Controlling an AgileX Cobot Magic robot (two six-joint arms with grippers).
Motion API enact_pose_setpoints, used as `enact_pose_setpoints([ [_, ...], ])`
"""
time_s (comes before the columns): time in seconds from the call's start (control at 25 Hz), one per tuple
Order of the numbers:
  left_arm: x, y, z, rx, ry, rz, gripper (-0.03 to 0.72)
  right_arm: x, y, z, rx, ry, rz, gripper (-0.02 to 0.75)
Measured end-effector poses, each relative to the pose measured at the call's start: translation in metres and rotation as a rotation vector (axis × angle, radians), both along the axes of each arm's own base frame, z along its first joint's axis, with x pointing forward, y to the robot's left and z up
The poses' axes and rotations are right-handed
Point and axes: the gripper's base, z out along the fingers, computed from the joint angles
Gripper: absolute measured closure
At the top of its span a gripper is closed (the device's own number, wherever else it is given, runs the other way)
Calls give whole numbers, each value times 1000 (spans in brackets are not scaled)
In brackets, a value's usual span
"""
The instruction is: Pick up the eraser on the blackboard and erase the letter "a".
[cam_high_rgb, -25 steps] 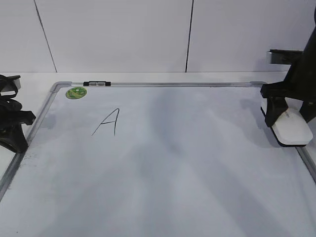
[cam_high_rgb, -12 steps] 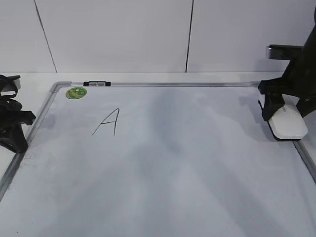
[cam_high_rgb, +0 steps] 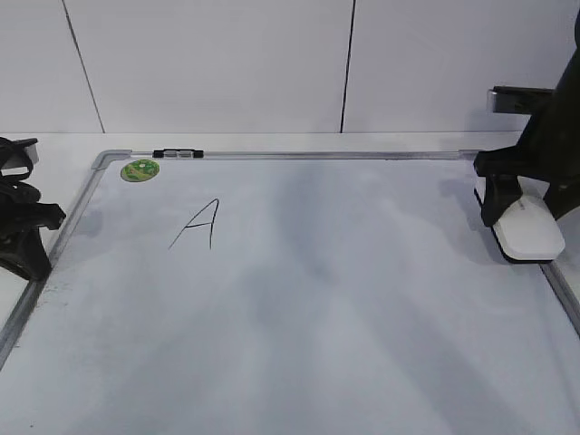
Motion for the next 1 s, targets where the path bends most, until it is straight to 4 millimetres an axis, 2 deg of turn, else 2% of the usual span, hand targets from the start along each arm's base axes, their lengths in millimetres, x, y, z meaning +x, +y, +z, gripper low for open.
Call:
enact_pose_setpoints([
  [0.4, 0, 0, 0, 0, 0, 0, 643, 5, 1, -23, 2, 58, -2, 172],
  [1.0, 0, 0, 0, -1, 0, 1, 643, 6, 0, -24, -4, 40, 1, 122],
])
